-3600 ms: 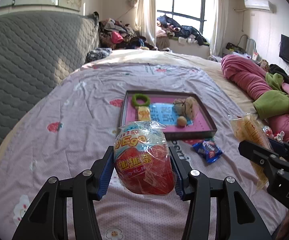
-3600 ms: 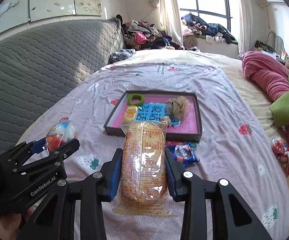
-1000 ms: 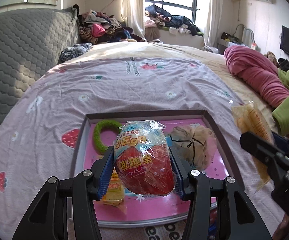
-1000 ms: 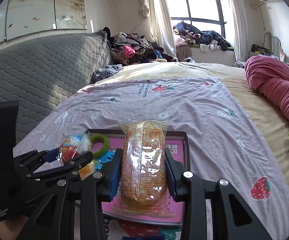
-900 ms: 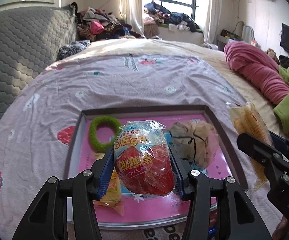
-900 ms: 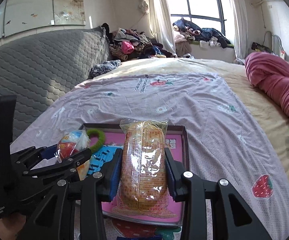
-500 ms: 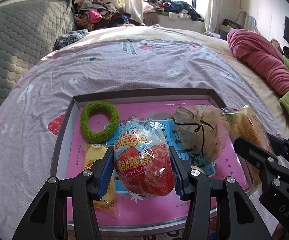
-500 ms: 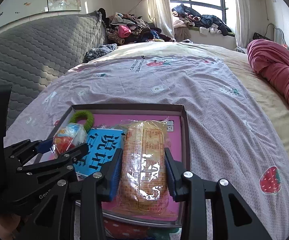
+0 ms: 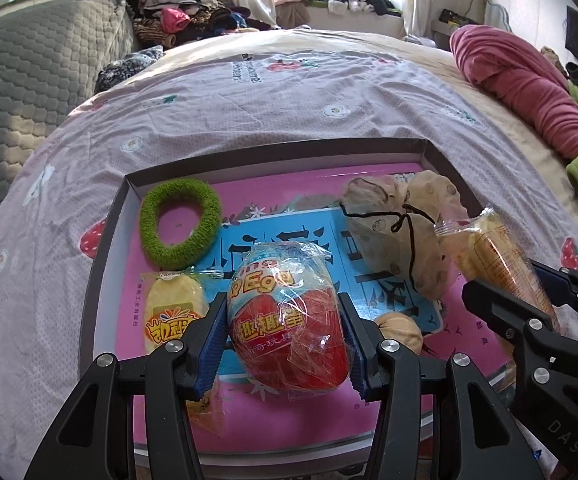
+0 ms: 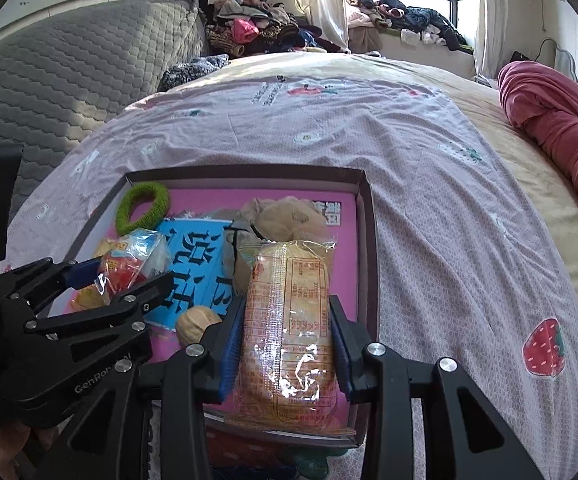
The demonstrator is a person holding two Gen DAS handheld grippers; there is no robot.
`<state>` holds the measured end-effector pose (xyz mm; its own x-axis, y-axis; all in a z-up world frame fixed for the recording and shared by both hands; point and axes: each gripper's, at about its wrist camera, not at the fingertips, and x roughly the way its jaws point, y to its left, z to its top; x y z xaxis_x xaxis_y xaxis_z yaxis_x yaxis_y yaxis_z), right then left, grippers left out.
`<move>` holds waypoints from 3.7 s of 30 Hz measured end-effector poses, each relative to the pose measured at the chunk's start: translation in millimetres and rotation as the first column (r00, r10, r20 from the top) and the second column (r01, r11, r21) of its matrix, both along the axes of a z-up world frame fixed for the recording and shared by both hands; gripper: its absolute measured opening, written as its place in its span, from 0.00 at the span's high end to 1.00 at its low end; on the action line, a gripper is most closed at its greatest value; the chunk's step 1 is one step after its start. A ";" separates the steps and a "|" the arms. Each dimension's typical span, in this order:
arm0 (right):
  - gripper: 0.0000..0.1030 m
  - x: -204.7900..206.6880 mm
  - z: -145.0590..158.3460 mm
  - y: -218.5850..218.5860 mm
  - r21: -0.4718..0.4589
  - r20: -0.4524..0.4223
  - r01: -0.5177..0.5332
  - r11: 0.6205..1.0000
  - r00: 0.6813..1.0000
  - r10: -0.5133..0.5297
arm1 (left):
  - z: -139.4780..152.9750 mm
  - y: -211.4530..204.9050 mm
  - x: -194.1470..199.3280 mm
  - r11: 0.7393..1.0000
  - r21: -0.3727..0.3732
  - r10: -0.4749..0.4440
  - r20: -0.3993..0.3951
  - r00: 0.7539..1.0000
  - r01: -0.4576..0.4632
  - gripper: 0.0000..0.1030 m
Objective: Organize objects
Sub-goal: 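Carry the red egg packet and wafer packet over the tray with both grippers, then lower the egg packet and open left gripper while right gripper releases the wafer packet, then raise both open grippers away from the tray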
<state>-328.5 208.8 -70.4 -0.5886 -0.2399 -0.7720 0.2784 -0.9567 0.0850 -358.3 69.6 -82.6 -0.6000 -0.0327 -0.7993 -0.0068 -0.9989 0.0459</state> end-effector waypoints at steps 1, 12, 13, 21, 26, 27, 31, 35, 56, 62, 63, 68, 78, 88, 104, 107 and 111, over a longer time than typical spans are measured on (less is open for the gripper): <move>0.62 -0.7 -1.3 -0.3 0.006 0.005 0.000 1.000 1.000 0.000 | -1.2 -0.1 -1.1 1.000 -0.003 0.000 0.008 1.000 0.000 0.48; 0.61 -5.6 -19.7 -6.5 0.053 0.060 -0.016 0.998 0.998 0.013 | -8.9 4.6 -0.4 1.000 -0.027 -0.010 0.011 1.000 0.010 0.48; 0.61 -6.3 -21.2 -7.0 0.054 0.064 -0.017 0.998 0.998 0.013 | -8.8 5.2 0.3 1.000 -0.023 -0.013 0.007 1.000 0.013 0.48; 0.61 -7.9 -26.5 -7.6 0.062 0.079 -0.019 0.998 0.997 0.014 | -13.1 3.2 -0.6 1.000 -0.015 -0.006 0.017 1.000 0.007 0.47; 0.61 -8.9 -29.0 -7.9 0.063 0.086 -0.020 0.998 0.996 0.015 | -18.2 0.6 -0.1 1.000 -0.004 0.001 0.024 1.000 -0.001 0.47; 0.61 -9.2 -29.2 -8.2 0.063 0.085 -0.019 0.998 0.996 0.014 | -18.1 0.1 -0.4 1.000 -0.006 0.003 0.026 1.000 -0.003 0.47; 0.60 -9.0 -29.5 -8.8 0.065 0.085 -0.021 0.998 0.996 0.015 | -15.4 -4.0 -0.1 1.000 0.000 0.015 0.016 1.000 -0.015 0.47; 0.58 -8.9 -28.9 -8.6 0.061 0.085 -0.019 0.998 0.996 0.014 | -13.9 -6.9 -1.0 1.000 0.003 0.018 0.019 1.000 -0.018 0.47; 0.39 -4.3 -12.8 -2.2 0.033 0.040 -0.001 0.999 0.999 0.000 | 2.5 -18.9 3.2 0.998 0.033 0.052 -0.017 0.998 -0.052 0.26; 0.23 0.9 1.9 0.6 0.002 -0.001 0.006 1.000 1.000 -0.006 | 17.3 -27.9 11.4 0.997 0.033 0.066 -0.049 0.997 -0.065 0.20; 0.21 2.7 5.3 1.0 -0.010 -0.009 0.004 1.000 1.000 -0.004 | 20.3 -29.3 12.8 0.997 0.030 0.068 -0.054 0.996 -0.067 0.17; 0.15 12.2 22.2 1.4 -0.035 -0.063 0.013 0.999 0.998 -0.015 | 37.6 -38.8 22.0 0.996 0.037 0.081 -0.074 0.994 -0.079 0.16; 0.09 40.4 65.2 -2.5 -0.070 -0.195 -0.013 0.997 0.981 -0.001 | 70.9 -57.1 54.0 0.992 0.050 0.118 -0.122 0.985 -0.113 0.00; 0.07 72.9 98.1 6.8 -0.102 -0.229 0.015 0.995 0.973 -0.038 | 96.0 -66.0 103.8 0.990 0.048 0.138 -0.157 0.978 -0.132 0.00; 0.01 194.3 154.7 35.4 -0.079 -0.271 0.030 0.996 0.961 -0.050 | 148.5 -48.4 220.7 0.989 0.092 0.137 -0.245 0.960 -0.118 0.00; 0.01 208.3 165.0 38.6 -0.067 -0.280 0.038 0.997 0.958 -0.055 | 156.2 -43.9 235.9 0.990 0.086 0.133 -0.259 0.957 -0.115 0.00; 0.01 223.8 173.8 41.5 -0.080 -0.282 0.036 0.996 0.958 -0.057 | 162.8 -39.1 255.4 0.990 0.085 0.128 -0.269 0.954 -0.109 0.00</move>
<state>-104.8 250.3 103.4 -0.7928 -0.2564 -0.5529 0.2566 -0.9633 0.0788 -102.8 30.5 80.2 -0.7910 -0.0678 -0.6080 0.1152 -0.9926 -0.0392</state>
